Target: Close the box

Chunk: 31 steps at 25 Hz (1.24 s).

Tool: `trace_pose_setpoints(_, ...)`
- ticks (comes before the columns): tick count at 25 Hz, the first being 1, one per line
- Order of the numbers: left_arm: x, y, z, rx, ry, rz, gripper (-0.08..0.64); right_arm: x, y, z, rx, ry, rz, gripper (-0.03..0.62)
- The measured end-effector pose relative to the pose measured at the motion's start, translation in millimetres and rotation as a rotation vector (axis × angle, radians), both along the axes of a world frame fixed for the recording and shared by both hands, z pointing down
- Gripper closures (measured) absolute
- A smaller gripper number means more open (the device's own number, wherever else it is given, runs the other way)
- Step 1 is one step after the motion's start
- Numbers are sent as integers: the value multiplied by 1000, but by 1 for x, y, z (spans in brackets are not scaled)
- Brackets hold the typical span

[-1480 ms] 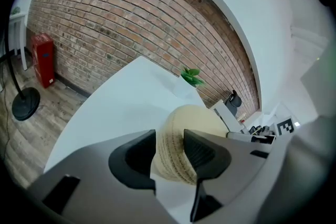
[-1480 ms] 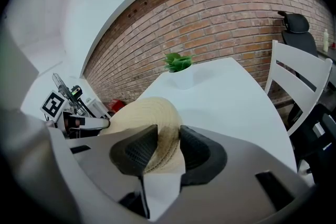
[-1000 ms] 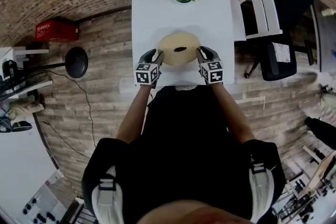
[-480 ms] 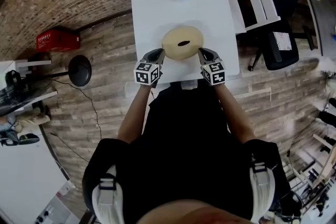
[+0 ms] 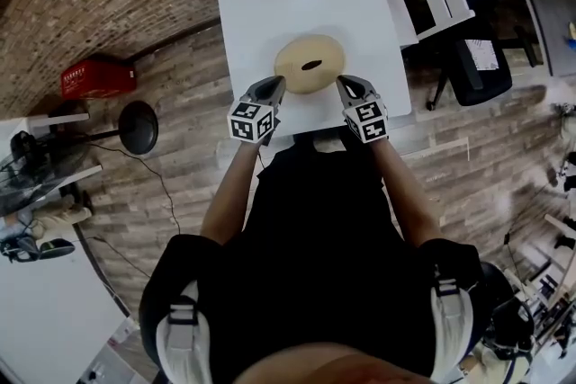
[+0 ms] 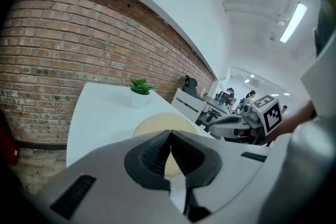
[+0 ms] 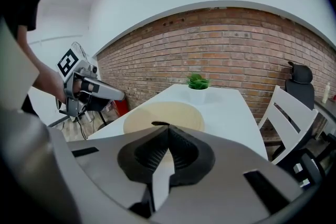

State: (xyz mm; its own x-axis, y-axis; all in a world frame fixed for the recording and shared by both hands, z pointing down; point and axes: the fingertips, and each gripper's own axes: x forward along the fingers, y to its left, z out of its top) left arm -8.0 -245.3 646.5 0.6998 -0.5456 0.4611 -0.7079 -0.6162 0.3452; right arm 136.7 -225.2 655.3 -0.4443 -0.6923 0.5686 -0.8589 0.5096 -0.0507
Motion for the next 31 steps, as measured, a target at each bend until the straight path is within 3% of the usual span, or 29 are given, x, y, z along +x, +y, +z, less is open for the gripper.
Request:
trace_pose_setpoints(10, -2, 1, -11, 9, -5, -27, 538, 2, -3, -6, -6, -24, -10, 594)
trace_pose_setpoints(31, -20, -1, -1, 12, -9, 41, 538, -19, -3, 6, -26, -14, 59, 594)
